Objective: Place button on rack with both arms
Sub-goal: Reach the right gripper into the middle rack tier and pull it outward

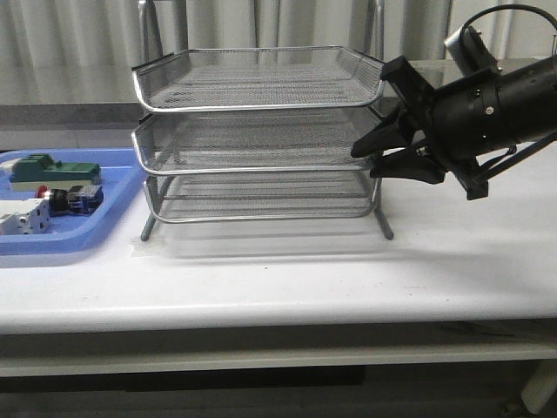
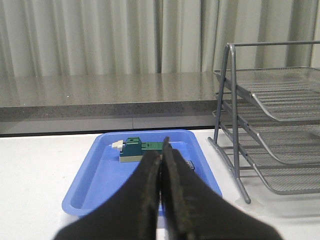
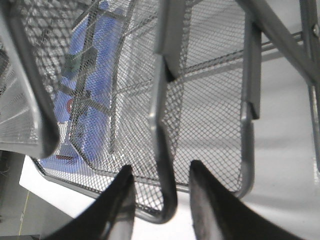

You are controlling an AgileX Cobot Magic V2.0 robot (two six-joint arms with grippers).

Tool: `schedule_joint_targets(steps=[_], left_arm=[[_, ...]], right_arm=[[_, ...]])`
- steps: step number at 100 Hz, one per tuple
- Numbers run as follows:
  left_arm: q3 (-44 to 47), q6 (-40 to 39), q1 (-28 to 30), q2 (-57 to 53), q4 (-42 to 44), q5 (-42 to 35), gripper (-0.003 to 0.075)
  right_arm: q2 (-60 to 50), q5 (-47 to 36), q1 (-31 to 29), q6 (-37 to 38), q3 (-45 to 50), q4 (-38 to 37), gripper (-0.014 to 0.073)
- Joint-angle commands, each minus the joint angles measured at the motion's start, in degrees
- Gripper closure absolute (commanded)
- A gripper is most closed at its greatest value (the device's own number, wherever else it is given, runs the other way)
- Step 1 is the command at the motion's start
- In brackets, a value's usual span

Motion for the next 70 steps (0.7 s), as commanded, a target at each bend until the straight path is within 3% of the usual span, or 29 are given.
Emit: schedule_joint_targets(steps=[1, 29, 70], left_arm=[[2.68, -0.47, 0.09, -2.01, -0.30, -4.19, 0.0716], [2.68, -0.47, 0.09, -2.01, -0.30, -4.19, 0.0716], [2.68, -0.47, 0.09, -2.01, -0.30, -4.19, 0.0716]], right_arm=[[-2.50, 3.66, -0.07, -0.65, -1.66, 7.30, 0.0417], [-2.50, 3.61, -0.07, -0.65, -1.48, 7.17, 0.0572], [-2.77, 4.34, -0.07, -0.65, 0.47, 5.06, 0.0577]])
